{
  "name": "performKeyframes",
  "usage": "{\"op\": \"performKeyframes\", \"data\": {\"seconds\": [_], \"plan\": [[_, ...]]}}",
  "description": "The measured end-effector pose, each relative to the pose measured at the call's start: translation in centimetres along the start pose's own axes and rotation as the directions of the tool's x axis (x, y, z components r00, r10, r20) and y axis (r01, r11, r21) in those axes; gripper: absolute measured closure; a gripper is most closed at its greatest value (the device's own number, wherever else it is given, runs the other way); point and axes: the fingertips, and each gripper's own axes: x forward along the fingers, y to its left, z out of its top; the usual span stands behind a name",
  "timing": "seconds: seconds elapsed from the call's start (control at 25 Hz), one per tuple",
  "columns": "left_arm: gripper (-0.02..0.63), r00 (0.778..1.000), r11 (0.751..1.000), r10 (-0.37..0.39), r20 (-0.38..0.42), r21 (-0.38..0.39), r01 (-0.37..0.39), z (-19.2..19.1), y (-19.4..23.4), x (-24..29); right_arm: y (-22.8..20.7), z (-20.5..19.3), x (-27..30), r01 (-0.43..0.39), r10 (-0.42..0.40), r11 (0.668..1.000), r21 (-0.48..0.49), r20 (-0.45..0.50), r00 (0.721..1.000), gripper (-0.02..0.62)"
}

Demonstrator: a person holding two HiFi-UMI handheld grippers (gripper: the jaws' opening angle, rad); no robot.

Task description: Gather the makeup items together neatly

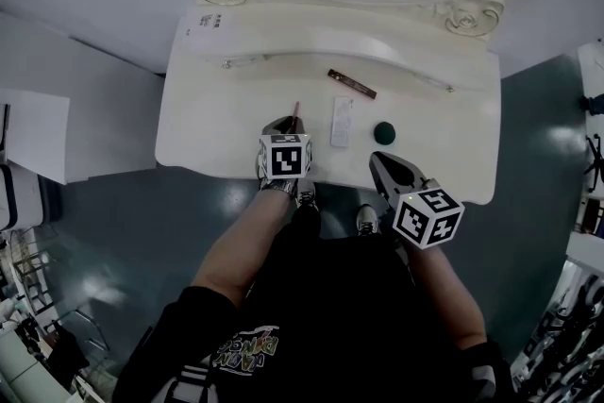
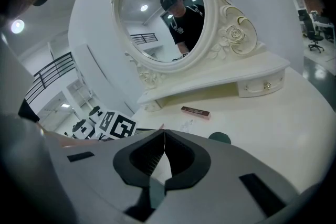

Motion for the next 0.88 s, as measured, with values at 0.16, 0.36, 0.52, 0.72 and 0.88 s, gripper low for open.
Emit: {"op": "performKeyframes", "data": {"seconds": [0.16,0.36,0.52,0.72,0.88], "plan": [[0.555,1.0,0.999,0.012,-0.002,-0.051,-0.012,0.0,0.0,0.1,-0.2,-0.2,0.4,0.006,-0.006,1.0,0.008,-0.003,1.0,0.566],[0.554,0.999,0.994,0.037,0.012,-0.1,-0.036,0.0,0.1,0.2,0.0,-0.4,1.0,0.002,-0.002,1.0,0.014,-0.006,1.0,0.566],[0.554,1.0,0.998,0.02,0.014,-0.063,-0.019,0.2,-0.2,0.0,-0.1,-0.5,1.1,-0.003,0.003,1.0,0.011,-0.006,1.0,0.566],[0.504,1.0,0.998,-0.005,0.025,-0.055,0.006,0.5,-0.7,-0.3,-0.9,-0.2,1.0,0.031,-0.031,0.999,-0.018,0.003,1.0,0.565],[0.476,0.998,0.999,-0.019,0.059,-0.038,0.021,1.5,-0.8,-1.9,-1.6,-0.7,1.7,0.069,-0.07,0.997,-0.041,-0.021,0.997,0.552]]}}
